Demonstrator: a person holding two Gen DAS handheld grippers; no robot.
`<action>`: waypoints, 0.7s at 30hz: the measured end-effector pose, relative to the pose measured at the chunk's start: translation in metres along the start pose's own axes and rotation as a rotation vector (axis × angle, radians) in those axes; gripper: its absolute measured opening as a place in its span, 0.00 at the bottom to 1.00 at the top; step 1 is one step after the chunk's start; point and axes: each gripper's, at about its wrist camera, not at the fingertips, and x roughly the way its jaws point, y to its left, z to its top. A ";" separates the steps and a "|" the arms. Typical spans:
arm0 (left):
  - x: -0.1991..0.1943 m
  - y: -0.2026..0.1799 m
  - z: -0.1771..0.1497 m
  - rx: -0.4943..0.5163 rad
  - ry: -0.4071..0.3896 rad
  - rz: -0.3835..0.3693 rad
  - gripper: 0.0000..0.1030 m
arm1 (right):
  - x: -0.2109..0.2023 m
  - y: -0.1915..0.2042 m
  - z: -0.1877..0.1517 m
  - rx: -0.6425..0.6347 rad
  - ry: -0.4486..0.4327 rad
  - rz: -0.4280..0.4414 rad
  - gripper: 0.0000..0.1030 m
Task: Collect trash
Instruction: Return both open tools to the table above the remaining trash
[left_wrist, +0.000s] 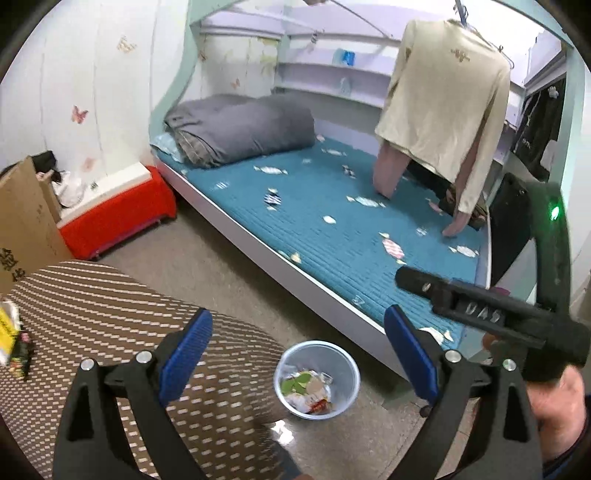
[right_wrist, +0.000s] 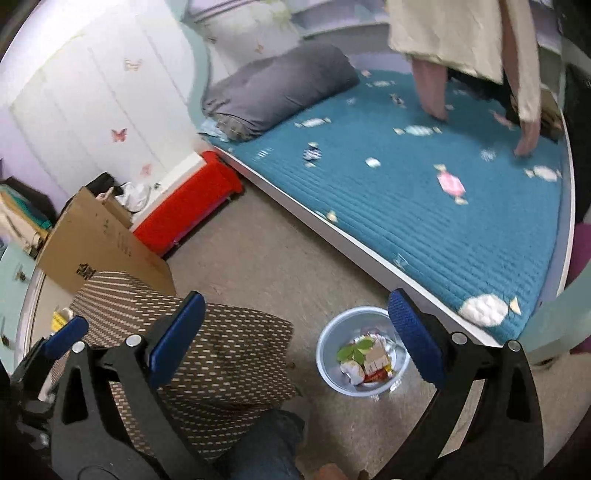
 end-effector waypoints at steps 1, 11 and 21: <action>-0.009 0.007 -0.002 -0.001 -0.015 0.014 0.89 | -0.005 0.011 0.002 -0.019 -0.010 0.009 0.94; -0.075 0.074 -0.017 -0.050 -0.102 0.099 0.89 | -0.032 0.097 0.002 -0.141 -0.058 0.092 0.94; -0.133 0.146 -0.037 -0.140 -0.187 0.191 0.91 | -0.038 0.183 -0.014 -0.249 -0.055 0.169 0.94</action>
